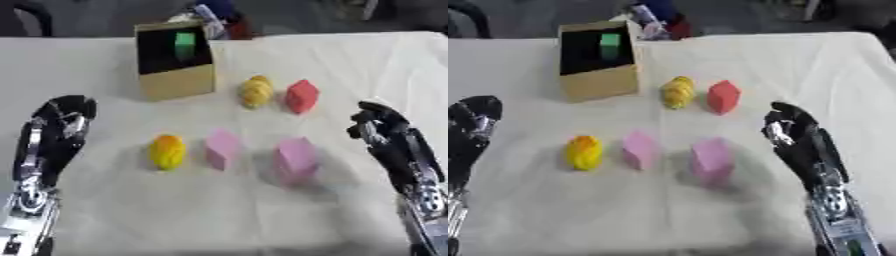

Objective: Pick up objects on the table and place them in the box.

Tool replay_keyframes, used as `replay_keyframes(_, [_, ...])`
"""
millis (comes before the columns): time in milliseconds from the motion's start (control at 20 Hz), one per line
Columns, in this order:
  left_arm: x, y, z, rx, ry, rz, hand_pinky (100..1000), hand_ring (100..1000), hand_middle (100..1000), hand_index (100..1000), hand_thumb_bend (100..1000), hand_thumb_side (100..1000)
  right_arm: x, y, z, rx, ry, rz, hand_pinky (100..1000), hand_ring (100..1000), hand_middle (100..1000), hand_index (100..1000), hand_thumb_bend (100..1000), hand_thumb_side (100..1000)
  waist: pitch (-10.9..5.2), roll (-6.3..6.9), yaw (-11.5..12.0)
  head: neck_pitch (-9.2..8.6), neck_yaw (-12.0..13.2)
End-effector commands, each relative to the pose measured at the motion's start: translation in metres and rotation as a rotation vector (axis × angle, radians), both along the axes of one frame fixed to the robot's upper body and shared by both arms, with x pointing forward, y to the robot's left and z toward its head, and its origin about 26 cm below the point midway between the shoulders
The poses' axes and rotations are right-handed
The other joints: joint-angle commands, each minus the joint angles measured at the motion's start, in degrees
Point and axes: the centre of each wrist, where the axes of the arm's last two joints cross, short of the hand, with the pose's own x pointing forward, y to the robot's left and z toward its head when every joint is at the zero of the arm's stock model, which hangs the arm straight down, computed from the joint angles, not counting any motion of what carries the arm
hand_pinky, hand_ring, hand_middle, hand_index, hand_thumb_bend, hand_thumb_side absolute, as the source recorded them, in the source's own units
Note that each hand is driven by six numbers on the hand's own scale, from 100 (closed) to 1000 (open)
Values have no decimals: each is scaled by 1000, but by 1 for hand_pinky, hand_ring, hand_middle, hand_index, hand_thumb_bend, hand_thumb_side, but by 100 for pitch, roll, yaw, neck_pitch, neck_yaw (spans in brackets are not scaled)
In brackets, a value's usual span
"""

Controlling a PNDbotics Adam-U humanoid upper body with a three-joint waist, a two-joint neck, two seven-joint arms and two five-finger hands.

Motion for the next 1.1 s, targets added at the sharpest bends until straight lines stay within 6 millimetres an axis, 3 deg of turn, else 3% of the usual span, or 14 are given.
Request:
replay_keyframes(50, [0,1,8,6,-25,-4,776,759,678,702,468,559,1,-1,9,-12,-35,2,635,589,614,792,100,494,-153,11,-11,27,-10])
replay_keyframes(1100, [1,2,10,16,-30,-4,776,760,679,703,472,557,2,-4,14,-37,-48,7,636,590,615,796,100,478,-157,12,-10,27,11])
